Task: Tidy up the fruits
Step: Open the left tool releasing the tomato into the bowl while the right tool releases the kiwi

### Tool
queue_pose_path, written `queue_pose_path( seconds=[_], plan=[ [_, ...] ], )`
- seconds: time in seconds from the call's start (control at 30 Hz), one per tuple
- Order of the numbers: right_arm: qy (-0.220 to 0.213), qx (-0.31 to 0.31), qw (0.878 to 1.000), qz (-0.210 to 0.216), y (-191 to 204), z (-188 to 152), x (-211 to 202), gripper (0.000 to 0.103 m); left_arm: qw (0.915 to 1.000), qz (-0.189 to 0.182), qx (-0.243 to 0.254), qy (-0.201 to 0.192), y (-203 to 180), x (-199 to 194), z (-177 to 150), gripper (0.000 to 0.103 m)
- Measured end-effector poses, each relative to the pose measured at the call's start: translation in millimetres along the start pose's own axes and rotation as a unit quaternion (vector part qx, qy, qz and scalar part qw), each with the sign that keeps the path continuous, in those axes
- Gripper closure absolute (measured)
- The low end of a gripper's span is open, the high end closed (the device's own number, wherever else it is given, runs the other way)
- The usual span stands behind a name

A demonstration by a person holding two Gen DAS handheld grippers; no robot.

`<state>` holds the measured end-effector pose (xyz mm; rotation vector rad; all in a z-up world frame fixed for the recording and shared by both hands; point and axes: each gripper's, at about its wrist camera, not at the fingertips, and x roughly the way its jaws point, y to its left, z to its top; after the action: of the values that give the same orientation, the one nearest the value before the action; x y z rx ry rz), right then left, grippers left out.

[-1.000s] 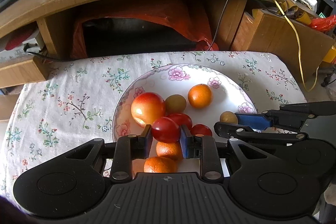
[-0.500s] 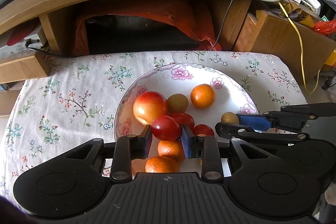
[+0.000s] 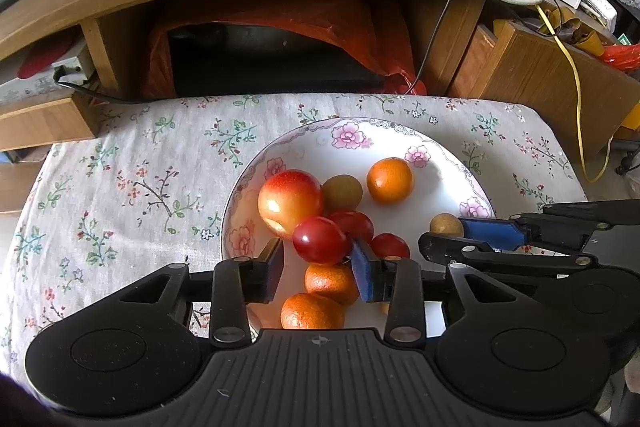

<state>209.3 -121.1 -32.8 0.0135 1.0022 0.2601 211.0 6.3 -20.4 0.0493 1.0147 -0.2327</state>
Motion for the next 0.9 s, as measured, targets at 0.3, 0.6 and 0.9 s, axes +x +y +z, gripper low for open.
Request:
queue_pose_path(
  seconds=[0.3, 0.6, 0.9],
  plan=[
    [0.000, 0.009, 1.000, -0.001, -1.9, -0.3, -5.2, 0.076, 1.0000, 0.000, -0.005, -0.001, 2.4, -6.2, 0.6, 0.049],
    [-0.004, 0.019, 1.000, 0.002, -3.9, -1.1, -12.9, 0.075, 1.0000, 0.001, -0.004, -0.007, 0.3, -14.6, -1.4, 0.045],
    [-0.006, 0.021, 1.000, -0.002, -3.0, -5.3, -20.8, 0.074, 0.9998, 0.012, 0.001, -0.017, -3.0, -23.9, -6.8, 0.041]
  ],
)
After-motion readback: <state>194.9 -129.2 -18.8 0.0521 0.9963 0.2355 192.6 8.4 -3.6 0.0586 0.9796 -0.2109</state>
